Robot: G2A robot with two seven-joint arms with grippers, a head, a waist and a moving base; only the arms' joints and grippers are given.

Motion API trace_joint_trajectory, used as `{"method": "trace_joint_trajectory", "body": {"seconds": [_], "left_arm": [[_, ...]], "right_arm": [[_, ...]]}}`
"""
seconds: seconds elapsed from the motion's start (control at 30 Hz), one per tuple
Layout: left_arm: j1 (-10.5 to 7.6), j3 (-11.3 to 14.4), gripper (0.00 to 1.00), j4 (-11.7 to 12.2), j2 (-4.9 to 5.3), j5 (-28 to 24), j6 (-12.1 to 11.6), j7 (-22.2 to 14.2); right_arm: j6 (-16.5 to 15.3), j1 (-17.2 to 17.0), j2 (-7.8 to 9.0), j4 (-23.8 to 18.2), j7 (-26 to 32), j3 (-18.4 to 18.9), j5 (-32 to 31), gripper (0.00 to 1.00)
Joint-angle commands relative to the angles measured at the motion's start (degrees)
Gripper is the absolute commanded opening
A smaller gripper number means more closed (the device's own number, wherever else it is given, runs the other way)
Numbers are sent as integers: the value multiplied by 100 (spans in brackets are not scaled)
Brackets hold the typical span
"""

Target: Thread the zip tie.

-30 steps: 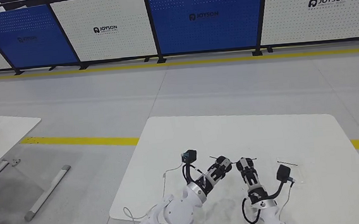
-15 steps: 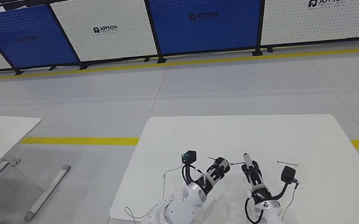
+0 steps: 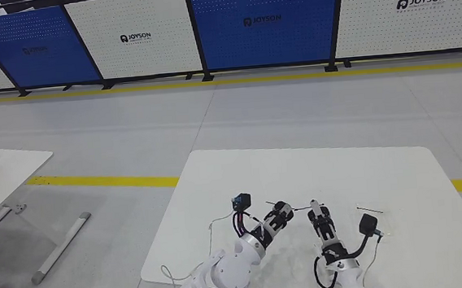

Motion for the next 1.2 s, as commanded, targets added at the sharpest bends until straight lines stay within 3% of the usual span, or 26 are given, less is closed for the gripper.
{"method": "trace_joint_trajectory", "body": {"seconds": [0.0,0.2,0.3,0.9,1.17], "left_arm": [[-3,-2,0,1,-3,8,3,-7],[0,-15,0,-31,-5,46,-25,-35],[11,-23,0,-39,-6,59,-36,-41],[64,-42,0,-137,-21,0,-244,-112],[71,-70,0,-127,-20,59,-189,-116]], "right_arm": [[4,3,-1,3,4,-1,-4,22],[16,15,-5,4,-13,10,-5,12],[10,16,-7,6,-22,10,-6,0],[-51,23,-13,-29,125,18,150,0],[-226,-8,-17,-89,35,64,257,0]]}}
